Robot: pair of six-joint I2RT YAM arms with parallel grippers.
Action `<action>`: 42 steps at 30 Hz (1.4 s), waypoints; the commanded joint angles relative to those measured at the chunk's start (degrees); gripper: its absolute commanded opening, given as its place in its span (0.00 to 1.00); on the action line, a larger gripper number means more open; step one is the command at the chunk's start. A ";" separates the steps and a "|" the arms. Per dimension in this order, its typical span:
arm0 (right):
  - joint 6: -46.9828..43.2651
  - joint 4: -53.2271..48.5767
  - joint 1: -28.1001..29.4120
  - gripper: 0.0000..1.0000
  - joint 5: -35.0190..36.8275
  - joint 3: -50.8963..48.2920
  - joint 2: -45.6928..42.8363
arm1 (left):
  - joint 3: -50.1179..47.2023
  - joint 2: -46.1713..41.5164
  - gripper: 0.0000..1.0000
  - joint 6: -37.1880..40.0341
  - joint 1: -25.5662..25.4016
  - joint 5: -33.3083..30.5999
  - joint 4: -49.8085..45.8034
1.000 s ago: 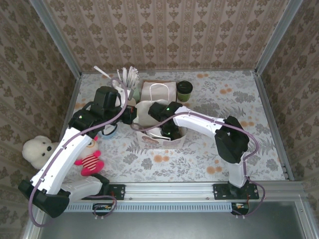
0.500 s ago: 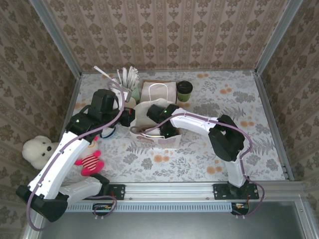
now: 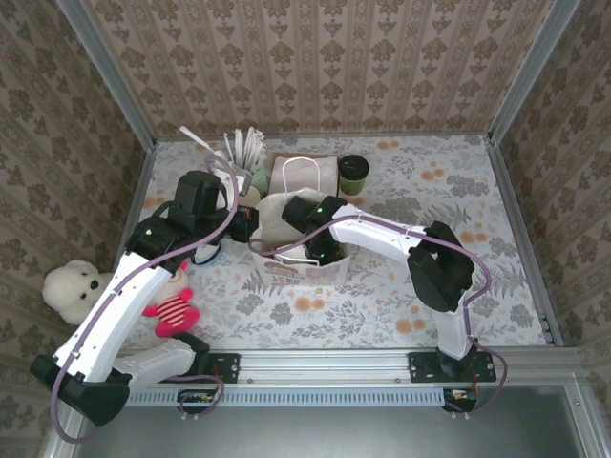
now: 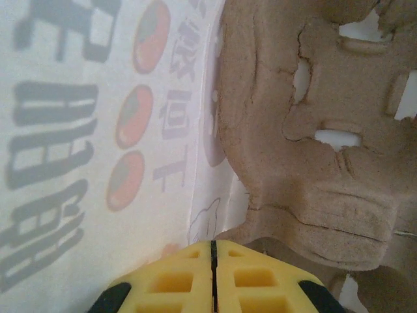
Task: Pack the takeout coffee
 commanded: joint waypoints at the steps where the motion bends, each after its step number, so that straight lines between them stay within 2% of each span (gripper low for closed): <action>1: -1.73 -2.04 -0.13 0.10 0.12 0.91 1.59 | -1.36 -1.03 0.00 -1.00 0.54 1.05 2.08; 6: -0.58 1.45 0.08 0.12 5.11 1.83 3.82 | -1.93 -1.97 0.00 -0.65 0.59 0.97 2.09; 17: -0.22 5.06 0.07 0.18 7.16 3.89 6.94 | -0.46 -0.34 0.00 -1.32 0.76 2.12 2.91; 23: -0.50 4.52 0.10 0.29 4.36 4.04 3.38 | 0.37 0.82 0.00 -1.36 0.85 1.83 2.51; 26: -0.64 5.28 -0.02 0.31 2.82 3.35 2.08 | -0.13 0.81 0.00 -1.54 1.07 1.71 2.78; 32: -0.54 13.39 0.13 0.45 7.81 -1.18 3.12 | -0.07 0.74 0.00 -1.72 1.20 2.35 2.54; 38: 0.59 13.52 0.19 0.61 7.82 -0.49 4.98 | -0.38 0.72 0.00 -1.92 1.55 3.31 2.78; 42: 0.83 13.07 0.56 0.63 8.87 -0.84 5.49 | -0.86 0.57 0.00 -2.24 1.80 3.36 3.21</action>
